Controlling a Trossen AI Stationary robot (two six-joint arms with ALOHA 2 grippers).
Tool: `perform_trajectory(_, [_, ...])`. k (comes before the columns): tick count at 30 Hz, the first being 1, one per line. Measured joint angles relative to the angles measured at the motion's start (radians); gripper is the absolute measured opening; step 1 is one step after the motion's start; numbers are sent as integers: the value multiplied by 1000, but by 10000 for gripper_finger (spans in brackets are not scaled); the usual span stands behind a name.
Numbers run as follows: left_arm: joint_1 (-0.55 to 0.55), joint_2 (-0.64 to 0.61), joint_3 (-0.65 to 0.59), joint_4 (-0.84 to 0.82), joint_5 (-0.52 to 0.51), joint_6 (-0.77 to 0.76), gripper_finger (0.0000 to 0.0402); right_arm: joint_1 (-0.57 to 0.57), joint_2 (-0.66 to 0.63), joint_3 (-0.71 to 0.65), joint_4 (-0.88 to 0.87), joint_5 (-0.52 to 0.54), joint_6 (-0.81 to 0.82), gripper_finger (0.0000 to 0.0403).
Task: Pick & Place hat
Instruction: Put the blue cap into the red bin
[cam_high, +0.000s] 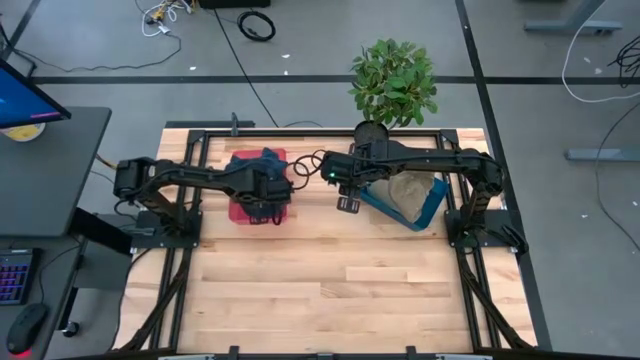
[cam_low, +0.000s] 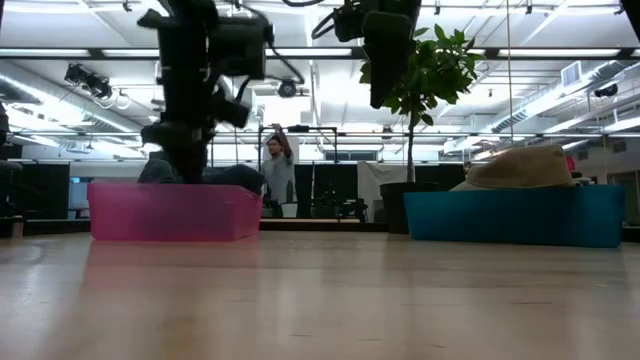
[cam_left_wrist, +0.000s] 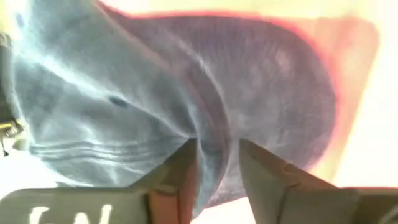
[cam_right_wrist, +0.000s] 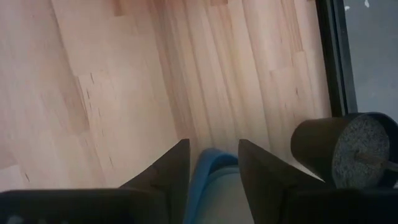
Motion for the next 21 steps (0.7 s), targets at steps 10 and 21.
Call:
perform_trajectory(10, [-84, -1, 158, -308, -64, -360, 169, 0, 0, 0, -53, 0, 22, 139])
perform_trajectory(21, [23, -8, 47, -514, -187, -522, 9, 0, 0, 0, -59, 0, 26, 139])
